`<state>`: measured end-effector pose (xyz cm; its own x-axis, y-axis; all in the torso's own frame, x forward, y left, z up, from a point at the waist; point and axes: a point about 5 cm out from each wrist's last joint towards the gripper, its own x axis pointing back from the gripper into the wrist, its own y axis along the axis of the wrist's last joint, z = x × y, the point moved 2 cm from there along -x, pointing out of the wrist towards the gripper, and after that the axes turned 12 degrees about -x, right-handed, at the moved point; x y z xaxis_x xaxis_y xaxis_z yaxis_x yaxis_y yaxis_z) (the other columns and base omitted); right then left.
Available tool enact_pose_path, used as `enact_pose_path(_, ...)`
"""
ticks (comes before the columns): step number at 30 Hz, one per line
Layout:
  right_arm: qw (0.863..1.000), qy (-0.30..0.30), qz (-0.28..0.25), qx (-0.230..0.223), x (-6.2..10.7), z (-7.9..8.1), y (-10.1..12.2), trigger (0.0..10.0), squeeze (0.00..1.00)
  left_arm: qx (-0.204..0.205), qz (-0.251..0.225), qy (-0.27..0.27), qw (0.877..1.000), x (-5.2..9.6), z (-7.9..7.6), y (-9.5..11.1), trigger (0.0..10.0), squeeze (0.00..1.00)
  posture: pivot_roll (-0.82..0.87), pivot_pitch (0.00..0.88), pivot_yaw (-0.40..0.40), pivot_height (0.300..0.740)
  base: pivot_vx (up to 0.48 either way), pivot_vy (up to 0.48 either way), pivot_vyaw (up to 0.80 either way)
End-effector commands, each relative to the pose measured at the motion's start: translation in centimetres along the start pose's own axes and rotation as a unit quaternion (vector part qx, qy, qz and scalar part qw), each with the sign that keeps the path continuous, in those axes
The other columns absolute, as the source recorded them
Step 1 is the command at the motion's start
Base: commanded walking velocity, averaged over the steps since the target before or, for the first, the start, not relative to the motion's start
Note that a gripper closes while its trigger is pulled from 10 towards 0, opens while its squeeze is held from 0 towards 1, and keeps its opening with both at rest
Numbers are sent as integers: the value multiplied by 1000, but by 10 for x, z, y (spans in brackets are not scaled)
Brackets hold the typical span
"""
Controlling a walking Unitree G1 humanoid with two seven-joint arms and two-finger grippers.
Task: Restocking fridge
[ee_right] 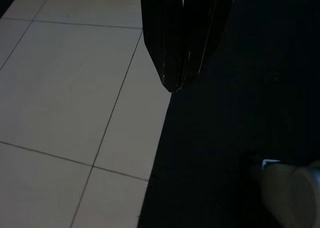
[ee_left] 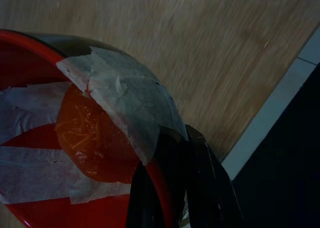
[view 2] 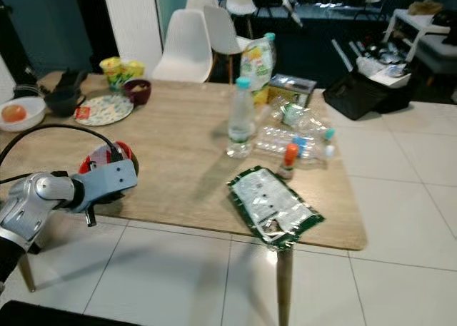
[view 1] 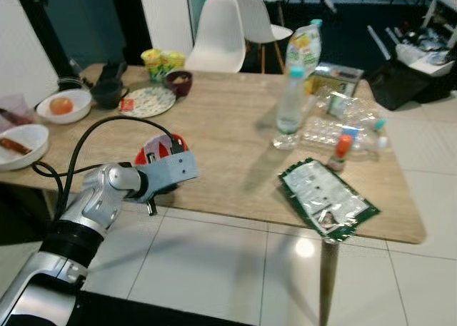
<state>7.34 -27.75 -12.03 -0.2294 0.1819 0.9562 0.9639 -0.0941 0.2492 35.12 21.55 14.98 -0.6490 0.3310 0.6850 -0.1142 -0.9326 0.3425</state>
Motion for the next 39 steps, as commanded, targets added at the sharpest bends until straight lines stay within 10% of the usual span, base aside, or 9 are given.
enact_pose_path(1,1000,5,12,4,0,3,-7,10000,0,6,-7,2,1000,2,4,0,10000,0,1,0,7,740,0,0,0)
enact_pose_path(16,1000,5,14,13,0,2,-9,10000,0,-24,104,-59,993,-4,2,-51,10000,0,-9,0,7,740,0,0,0)
enact_pose_path(31,999,-1,34,12,3,-6,-29,10000,0,-108,210,17,972,4,32,-73,10000,20,-51,0,28,740,0,0,0)
enact_pose_path(32,999,-1,34,11,3,-6,-30,10000,0,-107,207,26,972,3,34,-71,10000,388,-55,0,29,740,0,0,0)
enact_pose_path(36,999,-1,35,10,4,-7,-31,10000,0,-111,207,38,971,2,37,-70,10000,416,-57,0,29,740,0,0,0)
enact_pose_path(37,999,-1,35,10,4,-7,-32,10000,0,-114,211,42,970,1,36,-70,10000,953,-58,0,29,740,0,0,0)
enact_pose_path(39,999,-1,35,10,4,-7,-32,10000,0,-111,209,44,971,0,36,-70,10000,1000,-61,0,29,740,0,0,0)
